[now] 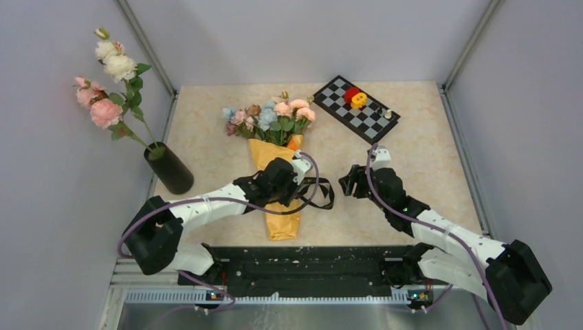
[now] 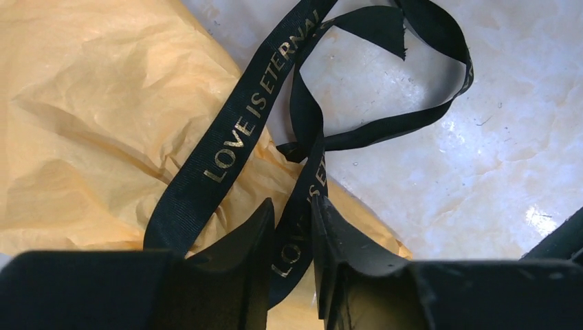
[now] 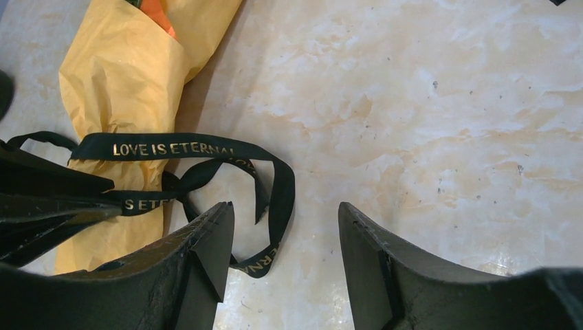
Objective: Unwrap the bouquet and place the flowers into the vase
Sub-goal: Untie the ribbon from the wrapping paper.
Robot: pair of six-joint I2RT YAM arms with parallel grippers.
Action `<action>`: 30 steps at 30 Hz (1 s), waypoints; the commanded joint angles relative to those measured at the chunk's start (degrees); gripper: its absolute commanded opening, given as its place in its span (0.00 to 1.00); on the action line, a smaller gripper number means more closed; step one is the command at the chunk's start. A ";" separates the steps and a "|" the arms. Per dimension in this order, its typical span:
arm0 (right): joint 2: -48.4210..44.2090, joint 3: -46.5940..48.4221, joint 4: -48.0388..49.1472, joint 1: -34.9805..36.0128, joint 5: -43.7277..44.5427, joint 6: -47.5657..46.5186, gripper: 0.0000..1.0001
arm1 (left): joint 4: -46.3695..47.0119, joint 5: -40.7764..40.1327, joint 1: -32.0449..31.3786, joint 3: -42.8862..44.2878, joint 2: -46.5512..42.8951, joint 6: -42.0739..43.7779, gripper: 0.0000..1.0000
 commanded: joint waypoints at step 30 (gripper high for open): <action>3.26 -0.28 5.75 -0.52 -2.38 0.39 0.59 | 0.29 -9.93 1.43 1.46 -10.37 -19.10 0.00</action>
